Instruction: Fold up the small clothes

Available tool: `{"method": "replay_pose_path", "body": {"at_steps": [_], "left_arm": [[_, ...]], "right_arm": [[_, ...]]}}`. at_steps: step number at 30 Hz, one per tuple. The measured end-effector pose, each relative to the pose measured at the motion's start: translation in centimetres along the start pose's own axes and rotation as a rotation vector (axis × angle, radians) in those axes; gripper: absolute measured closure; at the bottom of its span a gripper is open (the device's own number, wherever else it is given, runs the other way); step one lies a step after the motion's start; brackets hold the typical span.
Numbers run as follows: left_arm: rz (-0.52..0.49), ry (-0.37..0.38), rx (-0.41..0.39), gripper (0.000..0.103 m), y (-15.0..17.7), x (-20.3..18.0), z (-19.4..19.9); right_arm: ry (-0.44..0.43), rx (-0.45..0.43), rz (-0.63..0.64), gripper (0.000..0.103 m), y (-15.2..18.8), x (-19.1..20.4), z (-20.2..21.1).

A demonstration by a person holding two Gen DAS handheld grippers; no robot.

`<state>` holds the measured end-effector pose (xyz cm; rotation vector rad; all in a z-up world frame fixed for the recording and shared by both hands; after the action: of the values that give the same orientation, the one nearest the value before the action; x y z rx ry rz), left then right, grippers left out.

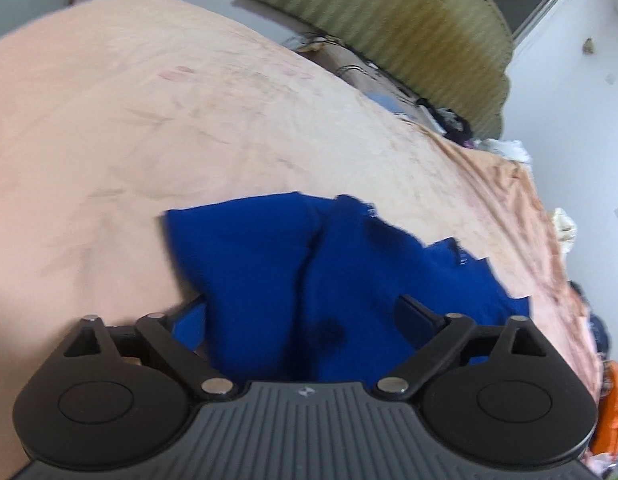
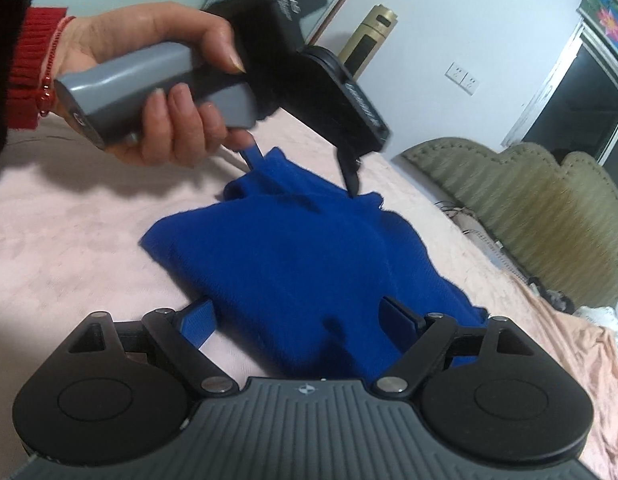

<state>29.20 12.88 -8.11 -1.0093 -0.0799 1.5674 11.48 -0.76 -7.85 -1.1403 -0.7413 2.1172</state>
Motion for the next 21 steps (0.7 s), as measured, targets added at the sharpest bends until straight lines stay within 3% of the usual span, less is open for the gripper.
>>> {"method": "replay_pose_path", "body": {"at_steps": [4, 7, 8, 12, 14, 16, 21], "left_arm": [[0.034, 0.116, 0.041, 0.006, -1.3, -0.5, -2.5], [0.047, 0.121, 0.035, 0.007, -2.2, -0.9, -3.8], [0.046, 0.107, 0.03, 0.016, -2.4, -1.1, -4.2], [0.017, 0.013, 0.032, 0.07, -2.5, -1.8, -5.3], [0.027, -0.015, 0.027, 0.081, -2.5, -1.6, -5.3], [0.038, -0.026, 0.024, 0.085, -2.3, -1.8, -5.4], [-0.034, -0.121, -0.02, 0.088, -2.1, -3.7, -4.0]], "right_arm": [[0.028, -0.014, 0.025, 0.03, -0.8, 0.8, -1.2], [0.019, -0.021, 0.033, 0.042, -1.5, 1.3, -2.0], [0.016, -0.024, 0.039, 0.043, -1.6, 1.5, -2.3], [0.008, -0.034, 0.057, 0.056, -2.0, 1.9, -3.1], [-0.013, -0.036, 0.058, 0.071, -2.0, 2.0, -3.2], [-0.031, -0.032, 0.062, 0.092, -2.0, 2.2, -3.4], [-0.076, -0.054, -0.005, 0.099, -2.0, 0.8, -2.2]]}}
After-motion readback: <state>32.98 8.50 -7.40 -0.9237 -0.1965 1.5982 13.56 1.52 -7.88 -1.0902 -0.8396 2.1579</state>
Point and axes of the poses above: each gripper's, at about its wrist camera, not at the fingertips, and z roughly against the way its jaws point, x to its left, y to its underside, the point moved 3 cm from there along -z, roughly the way its jaws point
